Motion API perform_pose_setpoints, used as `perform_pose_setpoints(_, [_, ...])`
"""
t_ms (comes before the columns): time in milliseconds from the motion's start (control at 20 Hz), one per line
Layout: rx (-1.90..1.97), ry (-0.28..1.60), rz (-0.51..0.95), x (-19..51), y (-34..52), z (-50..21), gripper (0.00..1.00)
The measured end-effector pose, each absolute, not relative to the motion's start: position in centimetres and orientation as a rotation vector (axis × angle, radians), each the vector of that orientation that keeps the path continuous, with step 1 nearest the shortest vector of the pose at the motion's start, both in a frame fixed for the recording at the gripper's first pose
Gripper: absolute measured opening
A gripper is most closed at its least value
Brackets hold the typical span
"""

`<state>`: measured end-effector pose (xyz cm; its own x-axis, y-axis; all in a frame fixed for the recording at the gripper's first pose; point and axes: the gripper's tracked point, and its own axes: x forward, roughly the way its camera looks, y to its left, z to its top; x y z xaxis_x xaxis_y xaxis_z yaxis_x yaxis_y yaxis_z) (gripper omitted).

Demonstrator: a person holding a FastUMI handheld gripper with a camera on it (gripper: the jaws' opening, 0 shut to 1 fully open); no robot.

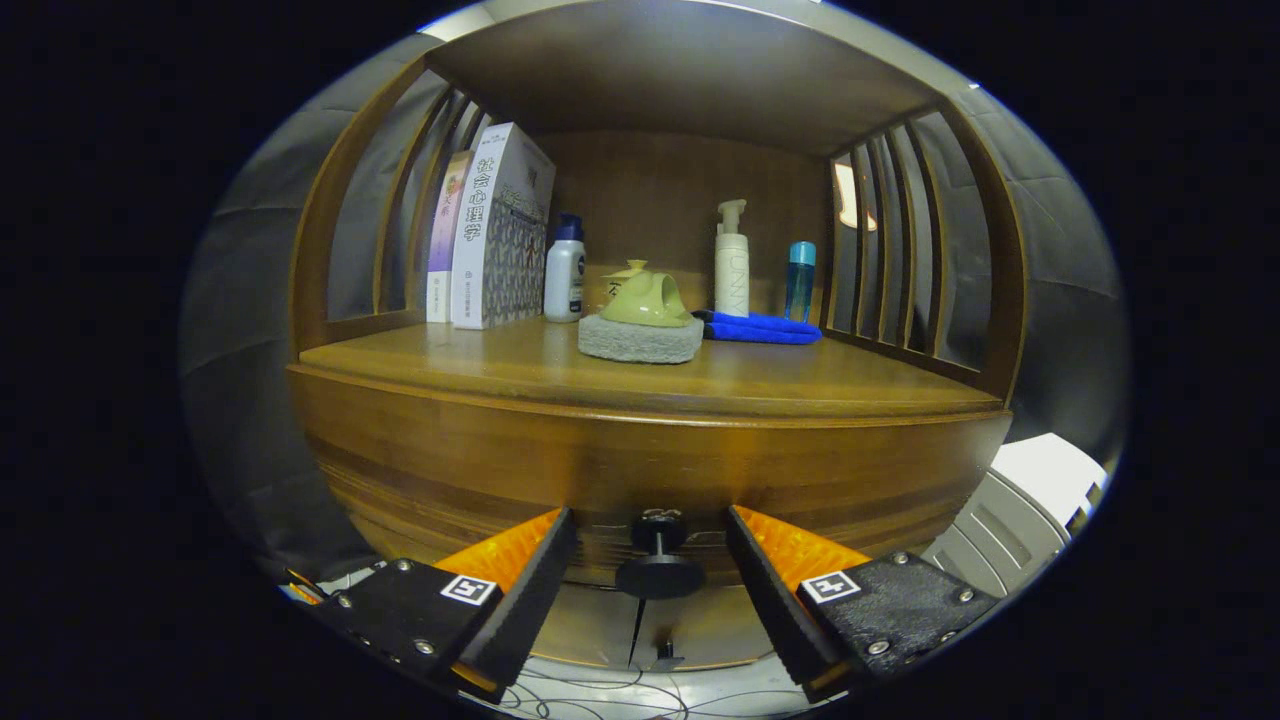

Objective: Pull open the drawer, take out the items inside it, and place them on the countertop above the cabinet.

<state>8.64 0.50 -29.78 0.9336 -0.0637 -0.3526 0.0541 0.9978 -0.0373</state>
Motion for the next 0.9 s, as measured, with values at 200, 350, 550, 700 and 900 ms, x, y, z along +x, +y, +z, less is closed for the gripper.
perform_pose_setpoints(200, [-0.009, 0.310, 0.017, 9.5, -0.2, -26.7, 0.96])
perform_pose_setpoints(350, [0.004, 0.219, 0.006, 8.5, -2.9, -20.7, 0.95])
perform_pose_setpoints(550, [0.104, 0.083, 0.003, 4.7, -3.5, -11.1, 0.95])
perform_pose_setpoints(700, [0.058, 0.046, -0.033, 2.4, -4.6, -6.2, 0.94])
perform_pose_setpoints(900, [-0.043, 0.021, -0.085, -0.4, -4.5, -2.8, 0.95])
